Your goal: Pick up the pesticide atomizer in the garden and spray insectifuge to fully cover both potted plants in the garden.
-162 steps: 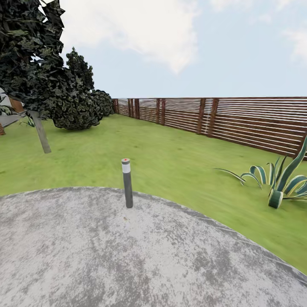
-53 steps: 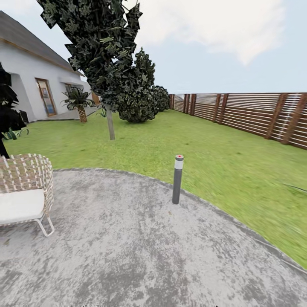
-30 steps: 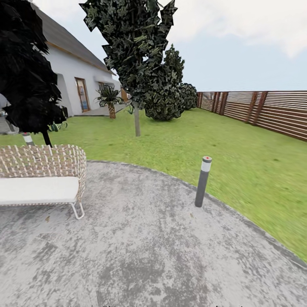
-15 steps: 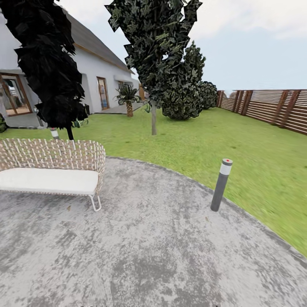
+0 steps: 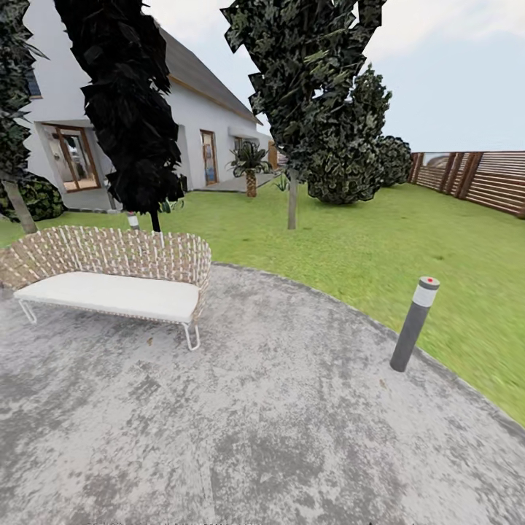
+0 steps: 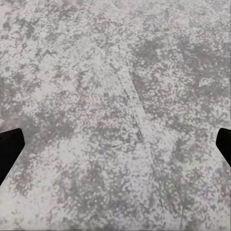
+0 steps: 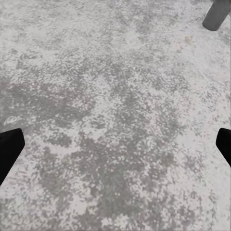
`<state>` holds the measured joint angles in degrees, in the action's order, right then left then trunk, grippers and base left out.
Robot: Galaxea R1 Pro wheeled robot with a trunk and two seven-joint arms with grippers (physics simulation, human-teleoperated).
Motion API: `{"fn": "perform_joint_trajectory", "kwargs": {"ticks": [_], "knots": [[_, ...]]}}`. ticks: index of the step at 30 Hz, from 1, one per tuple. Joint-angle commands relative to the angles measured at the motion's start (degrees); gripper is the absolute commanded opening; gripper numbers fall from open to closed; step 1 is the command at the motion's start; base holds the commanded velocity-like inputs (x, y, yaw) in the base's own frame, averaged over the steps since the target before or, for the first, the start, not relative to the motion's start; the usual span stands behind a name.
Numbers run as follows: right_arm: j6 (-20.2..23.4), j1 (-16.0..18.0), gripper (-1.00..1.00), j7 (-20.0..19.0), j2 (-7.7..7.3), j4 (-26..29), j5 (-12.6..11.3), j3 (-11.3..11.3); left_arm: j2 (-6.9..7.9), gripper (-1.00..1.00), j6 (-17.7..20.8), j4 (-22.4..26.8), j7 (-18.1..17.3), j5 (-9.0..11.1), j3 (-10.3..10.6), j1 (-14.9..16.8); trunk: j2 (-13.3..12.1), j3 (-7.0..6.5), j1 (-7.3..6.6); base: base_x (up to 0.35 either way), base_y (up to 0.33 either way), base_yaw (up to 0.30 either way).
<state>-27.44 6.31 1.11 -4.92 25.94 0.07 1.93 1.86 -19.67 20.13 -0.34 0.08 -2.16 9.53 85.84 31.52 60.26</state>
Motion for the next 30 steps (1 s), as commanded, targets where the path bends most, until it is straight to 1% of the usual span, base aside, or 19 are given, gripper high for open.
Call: {"fn": "perform_joint_trajectory", "kwargs": {"ticks": [1,30], "knots": [[-0.16,0.02,1.00,0.12,0.00,-0.01,0.02,0.01,-0.02,1.00,-0.19,-0.08,-0.04,-0.02,-0.12,0.05,0.44,0.27,0.22,0.000,0.000,0.271],[-0.16,0.02,1.00,0.12,0.00,-0.01,0.02,-0.05,-0.02,1.00,-0.19,-0.09,-0.09,-0.17,-0.12,0.05,12.07,6.17,6.59,0.000,0.000,0.272]]}}
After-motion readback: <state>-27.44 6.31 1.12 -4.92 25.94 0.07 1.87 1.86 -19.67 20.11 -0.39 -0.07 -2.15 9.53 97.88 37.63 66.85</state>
